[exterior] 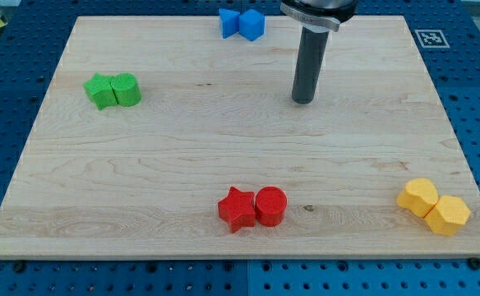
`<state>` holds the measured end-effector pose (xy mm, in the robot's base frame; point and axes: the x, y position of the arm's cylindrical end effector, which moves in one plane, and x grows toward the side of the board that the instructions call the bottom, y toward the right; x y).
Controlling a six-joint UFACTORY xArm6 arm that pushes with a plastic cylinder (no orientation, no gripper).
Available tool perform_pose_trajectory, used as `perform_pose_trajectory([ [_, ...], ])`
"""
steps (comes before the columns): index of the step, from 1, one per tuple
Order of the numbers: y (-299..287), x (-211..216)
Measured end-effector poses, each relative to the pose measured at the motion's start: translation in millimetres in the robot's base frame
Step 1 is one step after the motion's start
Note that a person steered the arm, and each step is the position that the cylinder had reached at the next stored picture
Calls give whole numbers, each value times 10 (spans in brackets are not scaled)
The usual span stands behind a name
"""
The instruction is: Move the red star to the bottom left
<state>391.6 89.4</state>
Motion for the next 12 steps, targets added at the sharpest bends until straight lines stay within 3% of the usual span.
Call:
perform_pose_trajectory([
  [1,5,41],
  [2,59,360],
  [5,83,1639],
  [8,-216,1663],
  [12,-97,1706],
])
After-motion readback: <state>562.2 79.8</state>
